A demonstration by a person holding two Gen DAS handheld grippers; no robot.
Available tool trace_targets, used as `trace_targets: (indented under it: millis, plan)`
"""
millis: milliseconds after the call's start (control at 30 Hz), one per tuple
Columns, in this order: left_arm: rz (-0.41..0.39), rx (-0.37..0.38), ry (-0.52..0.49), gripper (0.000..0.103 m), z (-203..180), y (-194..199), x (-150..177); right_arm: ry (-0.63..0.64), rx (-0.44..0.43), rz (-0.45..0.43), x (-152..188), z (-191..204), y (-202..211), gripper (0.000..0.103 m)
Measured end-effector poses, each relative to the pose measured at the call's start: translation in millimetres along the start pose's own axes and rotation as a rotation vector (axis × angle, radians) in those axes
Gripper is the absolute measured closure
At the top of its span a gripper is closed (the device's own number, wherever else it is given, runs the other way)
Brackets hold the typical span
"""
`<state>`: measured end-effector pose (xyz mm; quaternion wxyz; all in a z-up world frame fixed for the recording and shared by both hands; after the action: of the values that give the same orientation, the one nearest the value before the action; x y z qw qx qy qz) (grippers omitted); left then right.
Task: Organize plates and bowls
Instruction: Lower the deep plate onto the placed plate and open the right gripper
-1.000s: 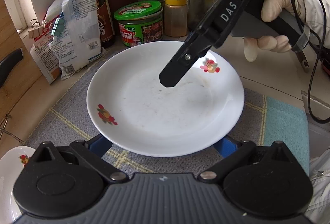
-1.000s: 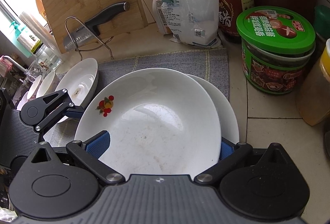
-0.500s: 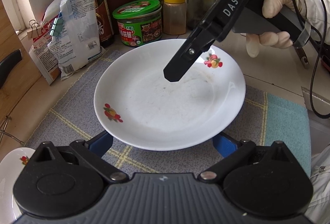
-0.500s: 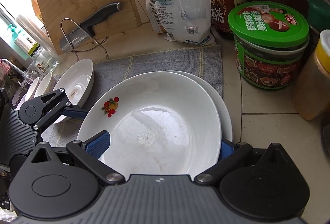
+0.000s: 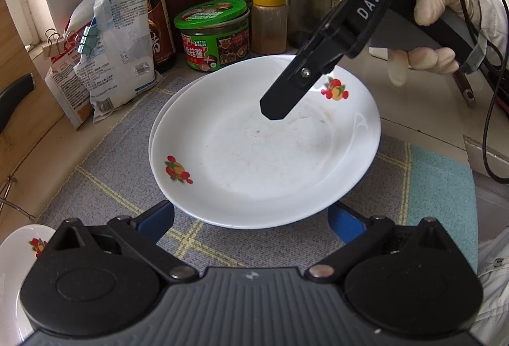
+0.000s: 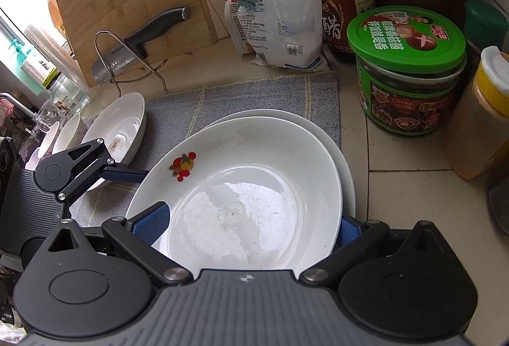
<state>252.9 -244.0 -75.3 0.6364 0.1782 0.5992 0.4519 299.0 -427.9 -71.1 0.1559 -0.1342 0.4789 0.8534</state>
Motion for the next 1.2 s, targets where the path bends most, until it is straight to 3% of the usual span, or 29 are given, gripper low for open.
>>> trace_targets:
  millis: [1200]
  plan:
    - [-0.044, -0.09, 0.028, 0.001, -12.5, 15.6, -2.2, 0.037, 0.185, -0.007, 19.0, 16.7, 10.4, 0.0]
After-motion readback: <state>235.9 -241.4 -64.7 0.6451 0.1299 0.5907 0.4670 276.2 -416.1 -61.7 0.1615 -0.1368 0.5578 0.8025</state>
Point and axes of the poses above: each gripper's, at about its wrist camera, not at the fingertips, and y roughly against the way its jaws point, z to its left, x to its underside, the point moved 2 cm from there along -y, roughly the way its jaws point, and after that the axes turned 15 degrees about -y, right-handed, at the moved point
